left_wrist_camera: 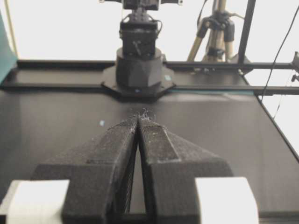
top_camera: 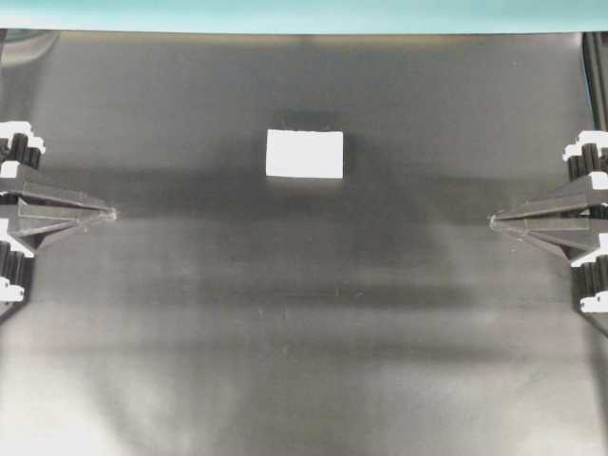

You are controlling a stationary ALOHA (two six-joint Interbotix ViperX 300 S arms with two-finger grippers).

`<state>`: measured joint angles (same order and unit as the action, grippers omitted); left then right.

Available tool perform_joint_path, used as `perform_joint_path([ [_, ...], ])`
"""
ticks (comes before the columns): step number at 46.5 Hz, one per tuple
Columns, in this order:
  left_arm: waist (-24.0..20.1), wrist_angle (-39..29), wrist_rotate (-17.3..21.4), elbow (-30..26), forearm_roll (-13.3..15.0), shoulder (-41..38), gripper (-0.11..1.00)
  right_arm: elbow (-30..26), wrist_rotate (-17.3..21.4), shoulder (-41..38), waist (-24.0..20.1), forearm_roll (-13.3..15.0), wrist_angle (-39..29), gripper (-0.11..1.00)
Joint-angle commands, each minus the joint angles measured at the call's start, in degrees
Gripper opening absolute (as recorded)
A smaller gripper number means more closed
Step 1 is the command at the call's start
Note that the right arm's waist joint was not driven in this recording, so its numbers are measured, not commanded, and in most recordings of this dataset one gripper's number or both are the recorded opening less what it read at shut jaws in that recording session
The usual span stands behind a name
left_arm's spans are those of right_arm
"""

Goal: Push the sponge with the left arm to wipe the table.

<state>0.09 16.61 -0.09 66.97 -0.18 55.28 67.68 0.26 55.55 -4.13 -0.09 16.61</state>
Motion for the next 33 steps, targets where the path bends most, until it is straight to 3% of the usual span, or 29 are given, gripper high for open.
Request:
perform_joint_path([
  [1,-0.4,0.6,-2.5,-1.0,-2.1,-4.0,0.05,0.0,-0.4,-0.6,0.0,-0.1,0.3,0.03],
  [4,-1.8,0.6,-4.2,-1.8,-2.1,-7.3,0.04,1.1,-0.5,-0.3,0.0,-0.1,-0.2,0.07],
  [8,-3.9,0.8,-5.7,-3.0,-2.1,-11.4,0.00,1.4,0.1,0.1,0.0,-0.1,-0.9,0.00],
  [19,-10.1,0.8,-9.0,-7.6,-2.2,-23.6,0.00,2.5,0.1,1.0,0.0,-0.1,-2.5,0.00],
  [27,-14.8,0.8,-12.7,-14.4,-2.1,-35.2,0.00,3.2,0.1,1.6,0.0,-0.1,-2.7,0.00],
  [33,-15.8,0.3,-14.2,-21.7,-2.2,-45.7,0.02,3.9,0.1,1.9,0.0,-0.1,-2.7,0.00],
])
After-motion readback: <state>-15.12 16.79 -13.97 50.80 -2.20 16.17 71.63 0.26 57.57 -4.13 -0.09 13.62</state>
